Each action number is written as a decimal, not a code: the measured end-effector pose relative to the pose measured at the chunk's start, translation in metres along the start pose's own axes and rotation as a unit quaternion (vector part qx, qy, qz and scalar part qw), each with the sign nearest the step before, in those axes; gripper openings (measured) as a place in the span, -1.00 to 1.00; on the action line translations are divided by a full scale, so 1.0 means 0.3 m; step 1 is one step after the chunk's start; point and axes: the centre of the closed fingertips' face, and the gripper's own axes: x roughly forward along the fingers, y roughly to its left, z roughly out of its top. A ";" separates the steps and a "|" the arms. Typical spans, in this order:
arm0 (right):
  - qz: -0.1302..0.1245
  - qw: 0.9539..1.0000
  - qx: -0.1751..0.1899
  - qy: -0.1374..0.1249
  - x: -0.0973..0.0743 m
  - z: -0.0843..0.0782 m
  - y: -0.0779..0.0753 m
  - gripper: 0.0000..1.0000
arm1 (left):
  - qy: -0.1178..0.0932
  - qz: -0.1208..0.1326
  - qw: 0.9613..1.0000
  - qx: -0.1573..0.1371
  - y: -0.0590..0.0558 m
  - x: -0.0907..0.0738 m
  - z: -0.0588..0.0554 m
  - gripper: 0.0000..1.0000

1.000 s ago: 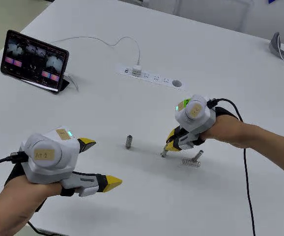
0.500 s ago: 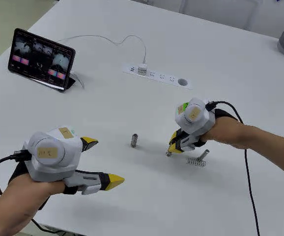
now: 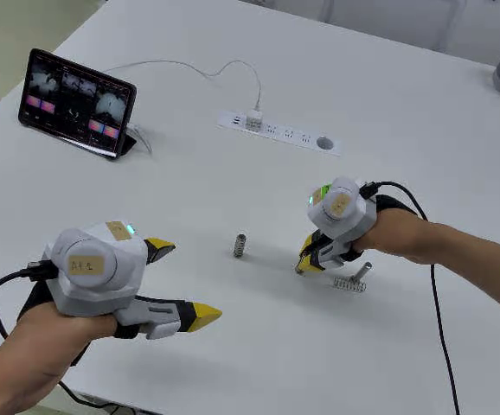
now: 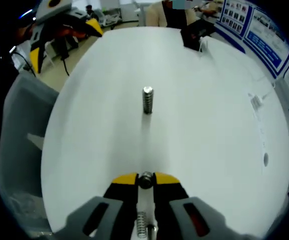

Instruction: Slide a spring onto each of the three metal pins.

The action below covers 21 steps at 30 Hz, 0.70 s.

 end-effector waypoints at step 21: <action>0.003 1.000 0.016 0.002 -0.012 -0.008 0.007 -0.15 | -0.002 -0.002 1.000 0.002 -0.004 0.003 0.011 0.46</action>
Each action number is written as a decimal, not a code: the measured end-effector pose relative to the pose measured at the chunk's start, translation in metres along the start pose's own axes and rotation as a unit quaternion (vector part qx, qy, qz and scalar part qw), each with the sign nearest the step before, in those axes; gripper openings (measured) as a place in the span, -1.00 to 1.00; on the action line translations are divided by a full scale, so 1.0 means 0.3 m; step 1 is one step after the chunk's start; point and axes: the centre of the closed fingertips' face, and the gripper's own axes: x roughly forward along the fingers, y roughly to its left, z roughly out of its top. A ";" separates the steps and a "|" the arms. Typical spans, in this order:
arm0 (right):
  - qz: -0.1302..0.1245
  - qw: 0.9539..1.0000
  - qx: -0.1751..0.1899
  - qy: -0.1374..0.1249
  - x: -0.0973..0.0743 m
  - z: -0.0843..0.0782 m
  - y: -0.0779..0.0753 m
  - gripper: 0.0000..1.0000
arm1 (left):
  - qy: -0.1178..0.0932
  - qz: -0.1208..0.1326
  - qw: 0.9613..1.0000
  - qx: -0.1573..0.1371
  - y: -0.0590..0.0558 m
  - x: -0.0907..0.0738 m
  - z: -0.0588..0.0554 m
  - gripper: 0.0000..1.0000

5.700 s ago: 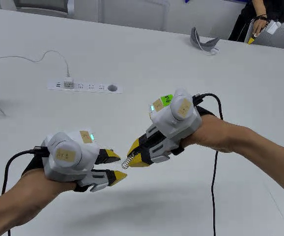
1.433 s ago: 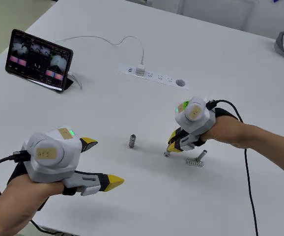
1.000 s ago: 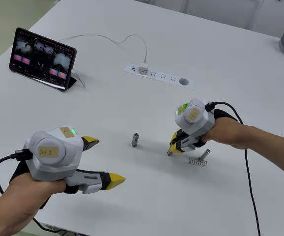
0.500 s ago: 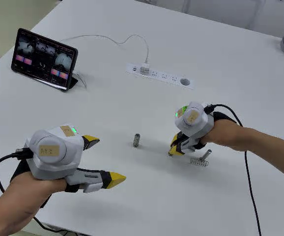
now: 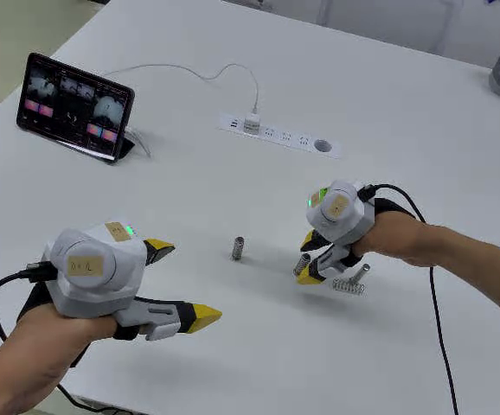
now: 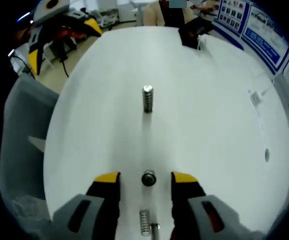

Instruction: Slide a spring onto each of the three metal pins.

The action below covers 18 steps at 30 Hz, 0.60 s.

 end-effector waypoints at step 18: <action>-0.025 0.999 0.035 -0.034 -0.045 0.012 -0.023 -0.04 | -0.002 -0.002 1.000 0.003 -0.006 0.003 0.012 0.47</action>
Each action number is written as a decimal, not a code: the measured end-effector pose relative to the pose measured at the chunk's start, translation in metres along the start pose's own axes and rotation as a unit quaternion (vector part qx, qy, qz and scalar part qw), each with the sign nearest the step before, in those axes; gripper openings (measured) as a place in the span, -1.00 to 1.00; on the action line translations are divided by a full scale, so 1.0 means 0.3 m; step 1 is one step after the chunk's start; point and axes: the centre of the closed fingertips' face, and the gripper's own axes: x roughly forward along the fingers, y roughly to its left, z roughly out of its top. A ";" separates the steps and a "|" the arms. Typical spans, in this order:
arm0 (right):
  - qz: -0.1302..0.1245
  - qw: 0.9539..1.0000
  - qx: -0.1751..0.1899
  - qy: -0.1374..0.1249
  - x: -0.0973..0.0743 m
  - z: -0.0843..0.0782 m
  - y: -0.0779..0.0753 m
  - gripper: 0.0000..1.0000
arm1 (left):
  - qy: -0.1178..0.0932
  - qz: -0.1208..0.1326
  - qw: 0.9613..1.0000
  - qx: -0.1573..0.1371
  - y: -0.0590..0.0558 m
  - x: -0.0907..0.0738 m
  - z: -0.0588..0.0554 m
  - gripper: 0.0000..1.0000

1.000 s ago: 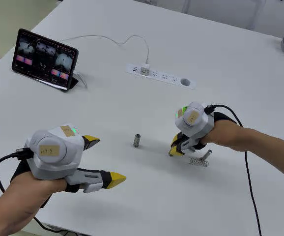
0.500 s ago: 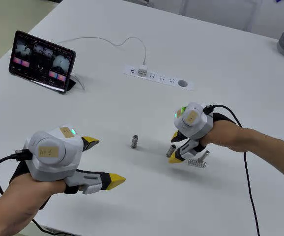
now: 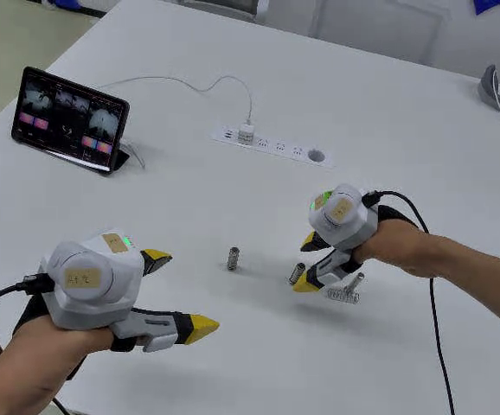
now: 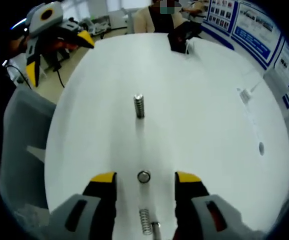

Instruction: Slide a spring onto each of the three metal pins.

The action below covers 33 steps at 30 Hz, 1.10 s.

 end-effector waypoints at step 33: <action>-0.033 0.961 0.177 -0.211 -0.139 0.128 -0.025 0.23 | -0.008 0.000 1.000 -0.003 -0.002 0.009 0.038 0.47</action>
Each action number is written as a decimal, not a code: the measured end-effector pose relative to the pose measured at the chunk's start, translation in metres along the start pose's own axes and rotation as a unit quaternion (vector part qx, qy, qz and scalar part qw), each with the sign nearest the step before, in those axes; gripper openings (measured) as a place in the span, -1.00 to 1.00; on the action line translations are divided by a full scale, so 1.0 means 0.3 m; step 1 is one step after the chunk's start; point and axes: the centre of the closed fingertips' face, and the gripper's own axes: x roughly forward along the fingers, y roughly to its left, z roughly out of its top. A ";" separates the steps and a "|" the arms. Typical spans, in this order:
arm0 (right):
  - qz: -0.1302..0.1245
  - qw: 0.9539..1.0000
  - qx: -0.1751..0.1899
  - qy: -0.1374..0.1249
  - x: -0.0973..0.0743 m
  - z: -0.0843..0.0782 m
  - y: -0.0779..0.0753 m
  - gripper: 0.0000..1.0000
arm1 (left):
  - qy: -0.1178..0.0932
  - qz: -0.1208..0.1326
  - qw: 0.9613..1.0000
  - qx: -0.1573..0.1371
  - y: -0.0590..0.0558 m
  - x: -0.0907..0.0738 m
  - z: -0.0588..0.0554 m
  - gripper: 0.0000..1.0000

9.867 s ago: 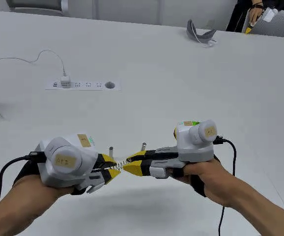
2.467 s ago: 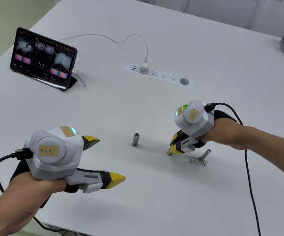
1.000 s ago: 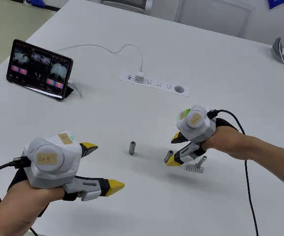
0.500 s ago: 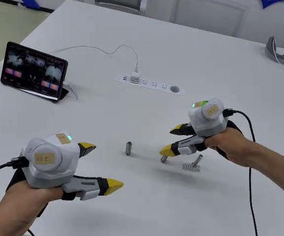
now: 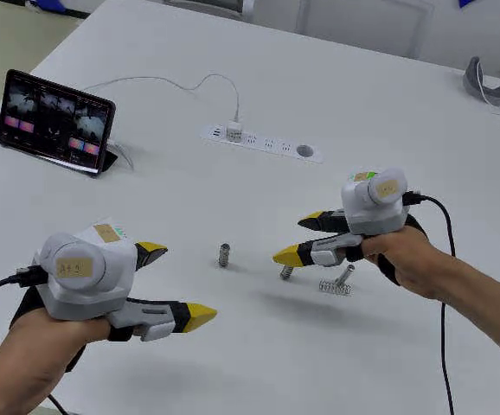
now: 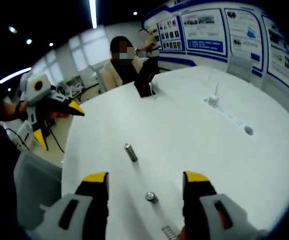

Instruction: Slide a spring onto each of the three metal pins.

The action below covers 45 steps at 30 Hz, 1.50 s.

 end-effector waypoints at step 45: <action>-0.052 0.997 0.048 -0.038 -0.223 -0.183 0.086 0.46 | 0.005 -0.014 1.000 0.013 -0.007 0.082 0.046 0.49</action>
